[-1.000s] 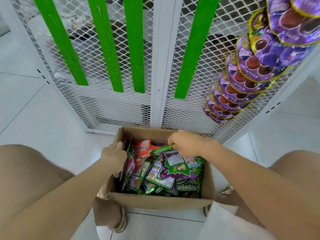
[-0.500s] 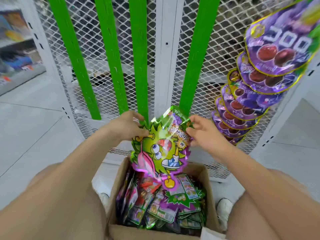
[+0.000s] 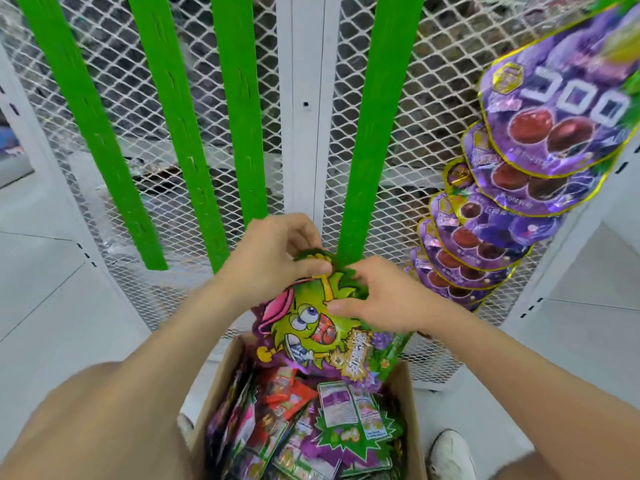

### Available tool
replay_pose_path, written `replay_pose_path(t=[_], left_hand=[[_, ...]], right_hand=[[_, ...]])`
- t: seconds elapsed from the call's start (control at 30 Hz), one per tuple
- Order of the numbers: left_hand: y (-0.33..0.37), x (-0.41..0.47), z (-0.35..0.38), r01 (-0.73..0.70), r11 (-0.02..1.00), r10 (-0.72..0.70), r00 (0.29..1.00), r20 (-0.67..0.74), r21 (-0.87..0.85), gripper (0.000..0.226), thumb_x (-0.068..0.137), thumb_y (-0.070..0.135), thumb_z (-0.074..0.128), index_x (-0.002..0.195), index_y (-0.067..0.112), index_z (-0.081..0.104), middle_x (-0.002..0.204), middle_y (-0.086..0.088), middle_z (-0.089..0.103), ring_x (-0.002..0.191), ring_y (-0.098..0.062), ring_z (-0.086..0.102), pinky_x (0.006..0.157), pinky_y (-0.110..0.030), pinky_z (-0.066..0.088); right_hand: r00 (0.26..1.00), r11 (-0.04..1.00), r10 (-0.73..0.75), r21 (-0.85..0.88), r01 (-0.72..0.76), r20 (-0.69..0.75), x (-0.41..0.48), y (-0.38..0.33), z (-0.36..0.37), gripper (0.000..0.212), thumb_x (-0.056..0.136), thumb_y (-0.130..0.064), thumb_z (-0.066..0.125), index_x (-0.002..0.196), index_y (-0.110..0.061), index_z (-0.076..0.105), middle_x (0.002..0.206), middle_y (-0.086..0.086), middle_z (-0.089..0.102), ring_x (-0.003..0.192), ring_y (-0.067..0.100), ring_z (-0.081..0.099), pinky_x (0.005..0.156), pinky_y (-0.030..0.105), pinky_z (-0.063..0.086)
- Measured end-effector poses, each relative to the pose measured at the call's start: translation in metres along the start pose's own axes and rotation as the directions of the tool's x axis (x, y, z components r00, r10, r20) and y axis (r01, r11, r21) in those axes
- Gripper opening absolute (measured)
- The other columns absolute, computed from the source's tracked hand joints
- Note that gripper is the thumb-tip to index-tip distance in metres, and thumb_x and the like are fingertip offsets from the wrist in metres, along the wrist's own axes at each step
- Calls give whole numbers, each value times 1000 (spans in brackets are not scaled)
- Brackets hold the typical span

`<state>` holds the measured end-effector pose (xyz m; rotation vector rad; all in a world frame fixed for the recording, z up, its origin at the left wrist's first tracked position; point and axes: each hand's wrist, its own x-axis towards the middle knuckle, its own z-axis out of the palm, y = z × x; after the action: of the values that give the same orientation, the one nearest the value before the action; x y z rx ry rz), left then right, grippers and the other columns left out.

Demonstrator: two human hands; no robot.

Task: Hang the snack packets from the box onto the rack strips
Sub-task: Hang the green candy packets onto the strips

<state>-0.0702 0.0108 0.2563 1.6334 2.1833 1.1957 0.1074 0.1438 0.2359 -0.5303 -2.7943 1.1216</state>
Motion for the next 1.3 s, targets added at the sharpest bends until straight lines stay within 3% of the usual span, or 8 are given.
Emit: replay_pose_path(t=[0.1,0.23,0.43,0.63,0.83,1.07,1.2,1.3], left_hand=[[-5,3,-3,52,999,-50,996,-72,18,33,79,50,88,98,30,70,86,14,74,77,2,67,72,-18,50],[-18,0,3,101,994,-95,988,120,-44,31,87,49,82,86,21,68,68,-2,62,62,-7,49,63,-36,41],[3,-4,38,45,999,-43,984,172,-7,30,73,38,96,86,24,72,66,11,63,55,0,48,58,-21,37],[10,2,78,245,969,-238,957,-166,22,46,81,53,85,109,22,67,96,11,72,83,-10,71,77,-30,54],[12,15,102,345,897,-253,913,-320,275,46,83,72,71,85,27,64,80,7,73,81,-21,70,69,-40,59],[13,26,106,350,861,-243,921,-306,370,40,90,66,68,92,27,74,82,0,77,87,-31,73,71,-40,59],[14,19,111,317,911,-219,914,-343,264,26,92,53,73,97,28,69,88,6,78,89,-26,74,73,-42,59],[18,14,111,288,942,-203,896,-394,170,14,93,33,76,103,27,69,92,12,77,89,-18,74,75,-36,57]], right_hand=[[993,943,111,318,-96,-28,-12,10,-7,20,91,-18,80,109,-12,76,105,2,80,105,24,75,99,50,57],[962,808,272,548,-219,-16,-27,19,-1,25,86,-4,82,109,-12,77,103,6,81,102,30,77,96,52,59],[977,994,-57,-104,36,-204,-33,23,-5,11,84,-42,81,92,-38,76,78,-21,72,74,-4,65,74,19,49],[992,937,39,-340,-79,-121,-27,35,-16,21,84,-38,81,81,-20,69,69,-4,64,74,16,62,71,34,47],[972,843,190,-485,-234,-139,-25,40,-22,16,87,-25,73,95,-15,65,105,5,67,108,32,63,87,43,55],[965,859,244,-442,-259,-92,-21,35,-23,8,91,-17,66,87,-10,67,72,5,53,85,33,55,74,38,50],[949,834,292,-454,-312,-116,-19,38,-23,11,93,-15,63,97,-5,62,88,2,51,97,31,54,72,33,34],[942,871,311,-359,-336,-125,-17,41,-18,45,91,-15,68,135,-22,63,133,6,64,127,30,56,100,32,46]])
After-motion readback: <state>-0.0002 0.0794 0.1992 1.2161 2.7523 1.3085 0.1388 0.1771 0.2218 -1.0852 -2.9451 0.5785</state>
